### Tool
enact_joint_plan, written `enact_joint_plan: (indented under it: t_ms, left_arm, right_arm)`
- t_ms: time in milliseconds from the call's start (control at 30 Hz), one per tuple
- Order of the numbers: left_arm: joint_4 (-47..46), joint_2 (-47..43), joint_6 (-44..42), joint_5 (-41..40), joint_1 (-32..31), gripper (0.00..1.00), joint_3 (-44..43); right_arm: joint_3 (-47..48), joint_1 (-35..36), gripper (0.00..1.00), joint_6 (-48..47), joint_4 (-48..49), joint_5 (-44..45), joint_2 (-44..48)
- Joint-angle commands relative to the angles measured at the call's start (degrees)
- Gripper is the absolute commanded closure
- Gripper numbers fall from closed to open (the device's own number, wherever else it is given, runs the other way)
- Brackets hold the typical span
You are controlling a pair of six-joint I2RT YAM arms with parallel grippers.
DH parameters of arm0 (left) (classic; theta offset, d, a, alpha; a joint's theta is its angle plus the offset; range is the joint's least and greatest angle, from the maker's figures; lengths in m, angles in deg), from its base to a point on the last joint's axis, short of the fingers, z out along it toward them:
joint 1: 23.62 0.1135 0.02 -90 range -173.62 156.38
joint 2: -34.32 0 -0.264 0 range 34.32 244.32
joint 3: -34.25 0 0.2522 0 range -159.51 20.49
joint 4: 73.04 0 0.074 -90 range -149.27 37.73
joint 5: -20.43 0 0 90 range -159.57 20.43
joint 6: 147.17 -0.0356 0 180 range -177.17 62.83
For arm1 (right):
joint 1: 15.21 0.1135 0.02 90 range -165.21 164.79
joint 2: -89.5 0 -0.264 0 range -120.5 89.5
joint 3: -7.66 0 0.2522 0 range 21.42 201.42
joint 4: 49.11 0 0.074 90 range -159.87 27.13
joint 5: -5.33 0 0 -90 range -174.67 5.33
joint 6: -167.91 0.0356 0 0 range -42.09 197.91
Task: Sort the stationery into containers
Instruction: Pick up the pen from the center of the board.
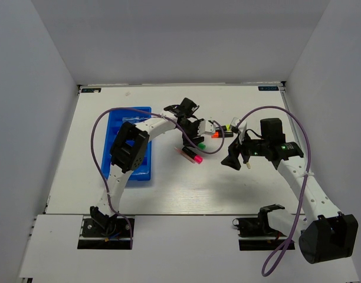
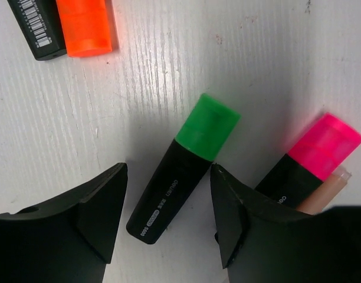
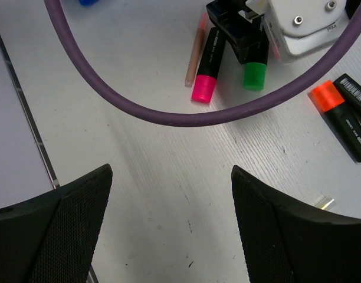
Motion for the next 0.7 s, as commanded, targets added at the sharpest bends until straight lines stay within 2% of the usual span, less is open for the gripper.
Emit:
enact_joint_plan:
  t_ms: [0, 33, 100, 267, 500, 667]
  left_arm:
    - [1.31, 0.71, 0.22, 2.78, -0.1, 0.32, -1.88]
    - [2.01, 0.8, 0.31, 3.3, -0.1, 0.39, -1.8]
    - [3.33, 0.89, 0.31, 3.49, -0.01, 0.45, -1.71]
    - [8.07, 0.53, -0.48, 4.01, -0.01, 0.51, -1.01]
    - [10.63, 0.71, 0.48, 4.37, -0.18, 0.4, 0.22]
    - [5.46, 0.97, 2.33, -0.03, -0.54, 0.39, 5.13]
  right_arm:
    - [-0.48, -0.21, 0.17, -0.77, -0.14, -1.84, 0.97]
    - [-0.39, -0.21, 0.17, -0.68, -0.14, -1.84, 1.06]
    - [-0.39, -0.21, 0.17, -0.77, -0.14, -1.93, 1.23]
    - [-0.21, -0.21, 0.17, -0.86, -0.84, -2.8, 1.59]
    - [-0.3, -0.47, 0.17, -0.77, -0.67, -3.33, 2.55]
    - [-0.21, -0.74, 0.17, -0.77, -1.02, -4.12, 2.99]
